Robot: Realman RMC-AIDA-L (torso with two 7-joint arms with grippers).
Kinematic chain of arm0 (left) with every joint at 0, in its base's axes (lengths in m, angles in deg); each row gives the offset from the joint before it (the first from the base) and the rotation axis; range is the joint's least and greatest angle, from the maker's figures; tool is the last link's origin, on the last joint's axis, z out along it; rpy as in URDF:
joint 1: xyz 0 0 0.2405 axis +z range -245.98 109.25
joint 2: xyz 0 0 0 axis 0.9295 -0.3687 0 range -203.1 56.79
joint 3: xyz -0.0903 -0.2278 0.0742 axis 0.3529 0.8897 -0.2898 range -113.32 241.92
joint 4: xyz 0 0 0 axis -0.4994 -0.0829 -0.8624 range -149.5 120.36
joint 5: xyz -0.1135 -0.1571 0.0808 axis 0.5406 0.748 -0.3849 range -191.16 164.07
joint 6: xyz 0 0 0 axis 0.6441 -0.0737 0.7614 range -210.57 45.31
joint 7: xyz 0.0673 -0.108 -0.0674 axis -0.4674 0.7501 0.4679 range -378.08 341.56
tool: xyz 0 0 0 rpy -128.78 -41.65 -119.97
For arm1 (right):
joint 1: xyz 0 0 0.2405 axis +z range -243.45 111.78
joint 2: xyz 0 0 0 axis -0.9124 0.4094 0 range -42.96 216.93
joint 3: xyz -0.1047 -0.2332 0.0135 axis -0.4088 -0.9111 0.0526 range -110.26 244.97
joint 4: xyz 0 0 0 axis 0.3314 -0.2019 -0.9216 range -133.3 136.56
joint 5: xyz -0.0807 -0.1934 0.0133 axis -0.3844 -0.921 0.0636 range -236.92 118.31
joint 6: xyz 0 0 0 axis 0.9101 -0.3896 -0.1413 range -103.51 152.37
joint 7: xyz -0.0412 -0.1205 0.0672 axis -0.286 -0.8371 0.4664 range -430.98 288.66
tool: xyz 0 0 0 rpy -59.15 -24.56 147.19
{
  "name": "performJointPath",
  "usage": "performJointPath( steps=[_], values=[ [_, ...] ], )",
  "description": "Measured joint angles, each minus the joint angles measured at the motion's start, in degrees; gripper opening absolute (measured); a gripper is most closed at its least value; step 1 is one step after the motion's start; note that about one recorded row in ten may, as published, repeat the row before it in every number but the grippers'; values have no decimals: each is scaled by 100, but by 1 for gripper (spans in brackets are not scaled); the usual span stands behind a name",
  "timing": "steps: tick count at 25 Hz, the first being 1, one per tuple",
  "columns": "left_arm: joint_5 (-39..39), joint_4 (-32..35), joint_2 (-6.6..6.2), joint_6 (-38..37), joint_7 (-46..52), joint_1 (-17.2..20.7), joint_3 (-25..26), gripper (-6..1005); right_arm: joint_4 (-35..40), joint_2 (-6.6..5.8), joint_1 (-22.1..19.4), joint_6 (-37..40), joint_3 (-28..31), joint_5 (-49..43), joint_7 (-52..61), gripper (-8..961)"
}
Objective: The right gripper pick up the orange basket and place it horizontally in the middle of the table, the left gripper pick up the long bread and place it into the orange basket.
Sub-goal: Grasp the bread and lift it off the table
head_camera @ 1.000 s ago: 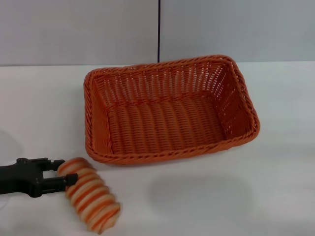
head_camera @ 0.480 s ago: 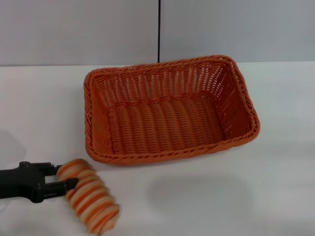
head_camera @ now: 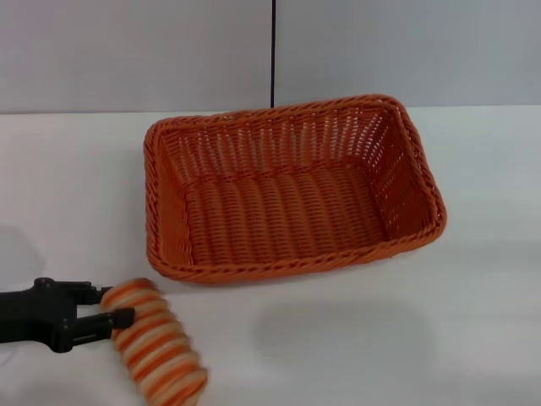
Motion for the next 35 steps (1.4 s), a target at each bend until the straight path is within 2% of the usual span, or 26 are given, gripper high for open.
performJointPath(
  steps=[8,12,15,17,18,22,27,30,31,32,33,35],
  values=[
    [5,12,-36,-101,28,-14,39,439,-12,0,54,7,0,0,5,522],
    [7,22,-110,-136,36,-16,177,372,-16,0,79,11,0,0,6,522],
    [10,25,-225,-164,80,-16,383,347,-18,0,85,12,0,0,6,522],
    [12,25,-253,-180,93,-16,418,334,-18,0,85,13,0,-1,6,522],
    [14,33,-320,-235,117,-19,495,329,-18,0,85,15,0,0,6,522],
    [14,103,-360,-279,167,-24,542,310,-51,0,111,24,0,0,6,522],
    [16,449,-528,-594,314,-39,697,285,-123,0,159,28,0,-1,6,522],
    [31,690,-724,-1086,466,-123,876,262,-132,0,191,29,0,-1,6,522],
    [31,690,-724,-1086,466,-123,876,255,-139,0,200,31,0,0,6,522],
    [73,793,-859,-1225,674,-171,932,247,-146,0,209,33,0,-1,6,522],
    [73,793,-859,-1225,674,-171,932,242,-148,0,219,35,0,-1,6,522],
    [269,824,-1007,-1315,958,-200,958,231,-150,0,236,40,0,-1,6,522]
  ],
)
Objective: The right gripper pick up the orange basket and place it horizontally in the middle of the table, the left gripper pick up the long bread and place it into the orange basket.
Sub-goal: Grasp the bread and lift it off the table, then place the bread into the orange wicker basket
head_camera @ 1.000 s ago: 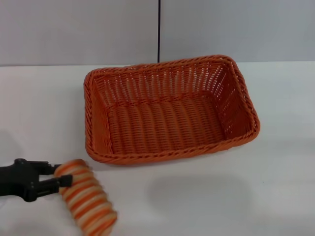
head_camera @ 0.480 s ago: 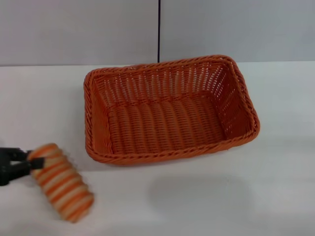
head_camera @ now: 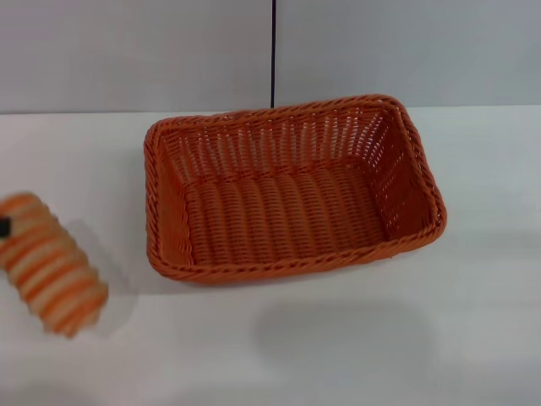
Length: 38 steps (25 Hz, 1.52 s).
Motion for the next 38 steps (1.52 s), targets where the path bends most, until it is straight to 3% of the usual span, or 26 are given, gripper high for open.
performJointPath(
  steps=[3,6,7,9,10,11,12,13,15,16,17,18,19,21,25,26,28,30,33,34,36,38],
  values=[
    [501,-16,-111,-66,505,-37,33,216,-5,0,27,3,-11,0,0,522],
    [889,26,-20,-36,866,-108,37,211,-69,3,74,8,-34,0,-4,522],
    [987,140,159,-15,1043,-226,33,209,-98,2,99,9,-33,0,-7,522],
    [995,188,220,-4,1083,-268,33,205,-136,-2,150,9,-31,0,-6,522],
    [1012,359,430,66,1244,-392,42,202,-142,-3,171,9,-39,0,-5,522],
    [1012,359,430,66,1244,-392,42,200,-142,-4,180,4,-44,0,-5,522],
    [1015,551,695,171,1412,-506,40,198,-142,-4,187,-2,-49,0,-5,522],
    [1025,660,830,233,1474,-561,39,196,-142,-4,191,-8,-51,0,-6,522],
    [1025,660,830,233,1474,-561,39,191,-142,-3,200,-13,-53,0,-5,522],
    [1081,751,1027,319,1543,-651,20,189,-142,-3,205,-14,-53,0,-5,522],
    [1081,751,1027,319,1543,-651,20,188,-141,-2,206,-15,-52,0,-5,522],
    [1472,338,1124,492,1654,-726,-113,188,-141,-2,202,-15,-49,0,-5,522],
    [1890,-192,1117,667,1663,-733,-321,187,-141,-1,192,-15,-43,0,-5,522],
    [2191,-494,1114,927,1608,-708,-610,186,-140,0,177,-12,-33,0,-5,522],
    [2503,-751,1122,1302,1462,-673,-1066,184,-140,0,167,1,-26,0,-4,522],
    [2743,-917,1130,1665,1306,-649,-1522,184,-140,0,165,1,-23,0,-4,522],
    [2895,-968,1136,1925,1197,-625,-1840,183,-140,0,160,2,-21,0,-3,522],
    [2895,-968,1136,1925,1197,-625,-1840,182,-140,0,156,2,-23,0,-2,522],
    [3607,-1100,1148,2615,837,-508,-3090,180,-145,0,149,5,-27,-3,-2,522],
    [3607,-1100,1148,2615,837,-508,-3090,180,-148,0,147,6,-36,-3,-2,522],
    [4024,-1100,1137,2844,625,-423,-3698,181,-153,0,142,11,-46,-7,-2,522],
    [4193,-1050,1123,2878,456,-376,-3961,181,-155,0,141,14,-49,-11,-2,522]
  ],
)
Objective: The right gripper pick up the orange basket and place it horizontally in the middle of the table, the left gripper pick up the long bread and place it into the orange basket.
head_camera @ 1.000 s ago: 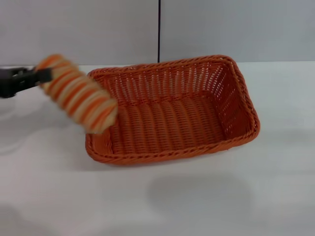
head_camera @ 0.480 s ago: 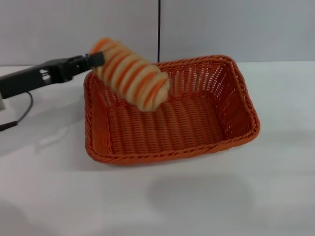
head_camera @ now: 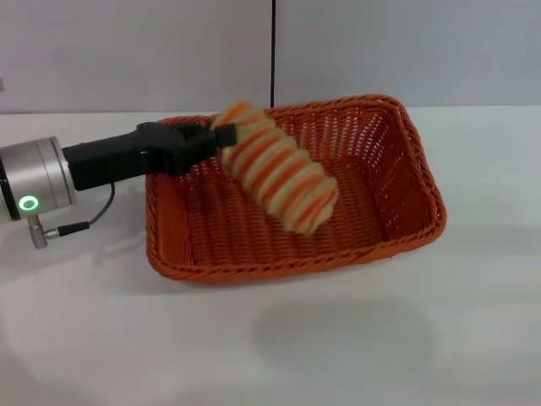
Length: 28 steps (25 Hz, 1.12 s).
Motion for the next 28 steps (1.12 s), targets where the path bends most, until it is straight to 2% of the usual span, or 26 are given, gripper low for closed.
performJointPath(
  steps=[8,13,18,21,24,25,26,28],
  values=[
    [89,89,-21,2,-269,131,-180,212,-2,-7,4,3,29,-111,-22,522],
    [178,178,-31,52,-280,286,-130,436,-2,-9,17,23,37,-139,-38,522],
    [181,265,-38,52,-274,358,-128,534,-2,-18,-28,27,54,-139,-42,522],
    [196,640,-74,-164,-265,788,281,593,-1,-18,-75,26,98,-139,-43,522],
    [196,640,-74,-164,-265,788,281,652,-1,-16,-110,20,144,-139,-44,522],
    [199,666,-78,-487,-413,1017,1034,672,-1,-14,-119,20,161,-139,-46,522],
    [200,633,-80,-745,-640,1130,1484,704,-1,-13,-124,25,189,-139,-51,522],
    [200,633,-80,-745,-640,1130,1484,768,-1,-12,-124,28,195,-139,-59,522]
  ],
)
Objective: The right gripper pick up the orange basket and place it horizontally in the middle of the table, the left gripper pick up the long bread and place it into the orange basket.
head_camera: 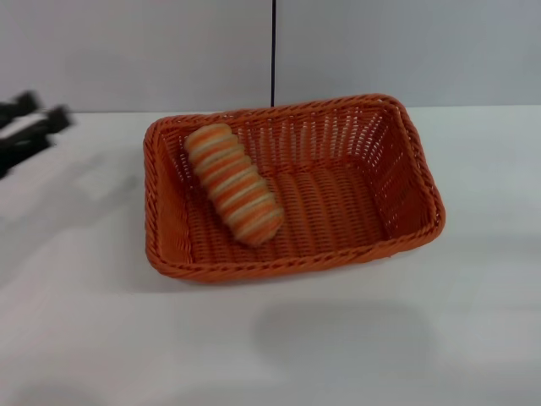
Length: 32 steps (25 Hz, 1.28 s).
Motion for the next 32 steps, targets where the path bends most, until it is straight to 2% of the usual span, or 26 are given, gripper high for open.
performJointPath(
  steps=[1,3,8,9,10,11,14,16,19,24,26,29,32],
  values=[
    [0,0,0,0,0,0,0,800,0,1,3,0,0,0,-20,522],
    [-4,-172,-5,-769,-673,509,1383,832,-6,3,13,5,1,0,-138,522],
    [-3,-219,-7,-883,-811,659,1627,831,-286,42,231,248,433,194,-505,522],
    [95,-937,-14,-1226,-1611,910,2601,831,-378,37,293,298,568,196,-510,522],
    [95,-937,-14,-1226,-1611,910,2601,831,-434,28,343,349,661,196,-512,522],
    [110,-1323,-32,-1369,-2072,969,2999,831,-476,18,386,423,738,194,-513,522],
    [110,-1323,-32,-1369,-2072,969,2999,830,-471,22,477,803,861,198,-564,522],
    [121,-2012,4,-1473,-3100,1112,3626,830,-469,28,575,1090,1006,209,-595,522],
    [125,-2551,4,-1521,-3649,1126,3843,830,-462,26,734,1424,1306,210,-778,522],
    [125,-3135,18,-1696,-4374,1098,3980,829,-21,-32,829,1995,1508,199,-1023,522],
    [129,-3290,20,-1702,-4569,1061,4077,829,38,-111,857,1989,1571,86,-1090,522],
    [137,-3518,31,-1669,-4872,982,4284,828,-34,-331,870,1734,1626,-188,-1179,522],
    [136,-3781,42,-1594,-5422,860,4345,828,-118,-323,871,1476,1895,-220,-1196,522]
  ],
)
